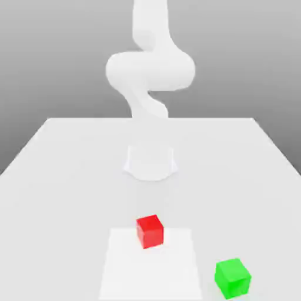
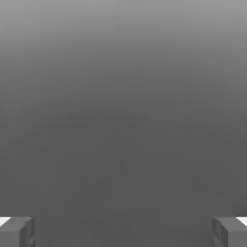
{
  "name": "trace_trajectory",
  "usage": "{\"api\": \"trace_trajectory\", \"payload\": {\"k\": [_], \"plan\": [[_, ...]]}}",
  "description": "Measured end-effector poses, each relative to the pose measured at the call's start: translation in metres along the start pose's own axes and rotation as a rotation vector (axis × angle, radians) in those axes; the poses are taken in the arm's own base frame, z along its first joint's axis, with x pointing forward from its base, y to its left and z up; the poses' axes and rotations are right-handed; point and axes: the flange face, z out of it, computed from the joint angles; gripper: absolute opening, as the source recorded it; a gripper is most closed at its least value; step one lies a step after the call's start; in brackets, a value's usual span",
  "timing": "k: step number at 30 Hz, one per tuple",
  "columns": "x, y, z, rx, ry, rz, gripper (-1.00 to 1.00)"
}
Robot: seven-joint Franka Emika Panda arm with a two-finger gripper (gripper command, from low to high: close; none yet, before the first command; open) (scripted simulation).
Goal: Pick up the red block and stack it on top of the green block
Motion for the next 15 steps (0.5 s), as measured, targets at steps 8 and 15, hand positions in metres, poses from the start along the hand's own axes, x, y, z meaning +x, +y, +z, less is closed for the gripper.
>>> {"api": "trace_trajectory", "payload": {"k": [8,15], "plan": [[-0.069,0.067,0.181,-0.187,-0.231,-0.139,0.00],[-0.175,0.169,0.287,-0.340,-0.475,-0.268,0.00]]}}
